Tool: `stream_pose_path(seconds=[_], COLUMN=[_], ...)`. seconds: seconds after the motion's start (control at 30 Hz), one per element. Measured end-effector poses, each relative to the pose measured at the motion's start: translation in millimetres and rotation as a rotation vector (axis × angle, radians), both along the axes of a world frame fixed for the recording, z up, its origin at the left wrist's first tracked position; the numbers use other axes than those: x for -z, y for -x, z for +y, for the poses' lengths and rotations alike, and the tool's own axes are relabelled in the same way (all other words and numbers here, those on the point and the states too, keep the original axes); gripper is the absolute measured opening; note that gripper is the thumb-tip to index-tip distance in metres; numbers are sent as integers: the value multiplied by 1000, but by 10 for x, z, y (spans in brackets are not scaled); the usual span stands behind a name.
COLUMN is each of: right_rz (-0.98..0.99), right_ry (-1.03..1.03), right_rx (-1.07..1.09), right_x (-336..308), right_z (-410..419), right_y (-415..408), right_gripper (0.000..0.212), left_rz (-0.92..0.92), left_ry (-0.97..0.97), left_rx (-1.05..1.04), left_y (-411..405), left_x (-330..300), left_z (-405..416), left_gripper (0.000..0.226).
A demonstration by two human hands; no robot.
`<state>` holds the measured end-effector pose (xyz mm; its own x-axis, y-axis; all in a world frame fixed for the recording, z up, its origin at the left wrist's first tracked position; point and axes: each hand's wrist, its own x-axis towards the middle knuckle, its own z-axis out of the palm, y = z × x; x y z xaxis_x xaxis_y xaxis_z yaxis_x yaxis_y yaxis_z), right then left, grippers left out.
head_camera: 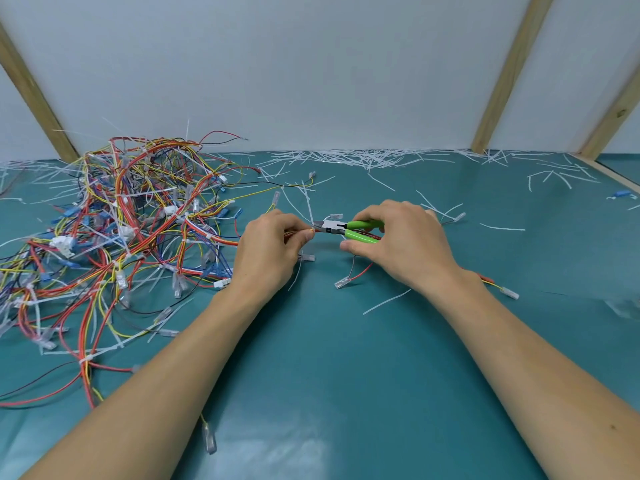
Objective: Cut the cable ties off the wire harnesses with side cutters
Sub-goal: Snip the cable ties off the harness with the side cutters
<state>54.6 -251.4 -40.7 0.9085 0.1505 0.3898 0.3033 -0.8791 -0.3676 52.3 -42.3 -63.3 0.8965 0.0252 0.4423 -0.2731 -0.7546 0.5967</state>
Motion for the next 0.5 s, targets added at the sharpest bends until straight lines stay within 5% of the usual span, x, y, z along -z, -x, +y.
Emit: stream_pose_path(seconds=[0.5], right_rz=[-7], right_ry=[-30], right_rx=[3], right_x=[7], right_z=[20], right_y=[12], right_gripper=[37], left_rz=[-4], left_ry=[-22], left_rx=[-22], left_y=[-4], left_x=[-7], left_z=[13], left_gripper=[7])
